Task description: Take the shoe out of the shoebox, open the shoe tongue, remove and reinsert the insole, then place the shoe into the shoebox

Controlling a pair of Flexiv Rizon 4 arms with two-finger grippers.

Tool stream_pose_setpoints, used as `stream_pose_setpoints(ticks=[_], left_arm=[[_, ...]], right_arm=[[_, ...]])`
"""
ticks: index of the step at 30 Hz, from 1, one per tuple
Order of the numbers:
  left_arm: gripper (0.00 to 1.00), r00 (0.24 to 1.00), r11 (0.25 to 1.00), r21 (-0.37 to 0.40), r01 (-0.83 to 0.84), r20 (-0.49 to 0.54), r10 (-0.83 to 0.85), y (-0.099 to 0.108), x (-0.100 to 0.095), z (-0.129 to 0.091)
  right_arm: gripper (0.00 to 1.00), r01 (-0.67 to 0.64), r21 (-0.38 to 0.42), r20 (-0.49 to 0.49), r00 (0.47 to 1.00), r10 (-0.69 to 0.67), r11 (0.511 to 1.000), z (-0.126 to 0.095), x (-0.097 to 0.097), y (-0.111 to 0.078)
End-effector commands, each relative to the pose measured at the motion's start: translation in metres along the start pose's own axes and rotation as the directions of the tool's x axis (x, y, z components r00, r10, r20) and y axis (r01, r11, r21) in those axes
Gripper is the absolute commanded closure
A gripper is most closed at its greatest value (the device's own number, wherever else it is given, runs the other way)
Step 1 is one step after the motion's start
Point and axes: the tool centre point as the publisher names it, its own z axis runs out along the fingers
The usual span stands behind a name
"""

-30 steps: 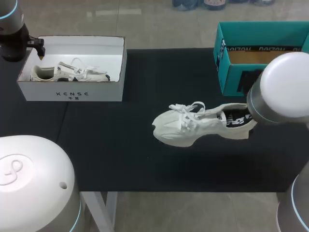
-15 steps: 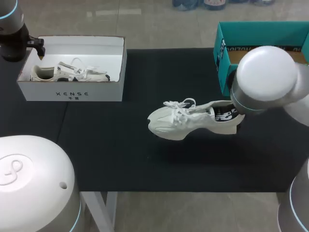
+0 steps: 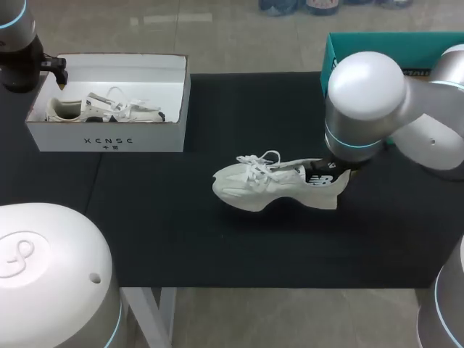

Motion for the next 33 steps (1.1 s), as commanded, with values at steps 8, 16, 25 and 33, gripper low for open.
stream_pose_setpoints(ticks=[8, 16, 25, 33], left_arm=[[0.00, 1.000, 1.000, -0.001, 0.000, 0.000, 0.000, 0.000, 0.000, 0.000], [0.00, 1.000, 1.000, -0.001, 0.000, 0.000, 0.000, 0.000, 0.000, 0.000], [0.00, 1.000, 1.000, -0.001, 0.000, 0.000, 0.000, 0.000, 0.000, 0.000], [0.00, 1.000, 1.000, -0.001, 0.000, 0.000, 0.000, 0.000, 0.000, 0.000]], right_arm=[[1.00, 0.016, 0.033, -0.009, 1.000, -0.016, 0.999, 0.033, 0.013, 0.020], [1.00, 0.031, 0.028, -0.001, 1.000, -0.031, 0.999, 0.043, 0.014, 0.032], [1.00, 0.041, 0.045, -0.008, 0.999, -0.041, 0.998, 0.058, 0.019, 0.030], [0.00, 0.044, 0.048, -0.013, 0.999, -0.044, 0.998, 0.058, 0.018, 0.028]])
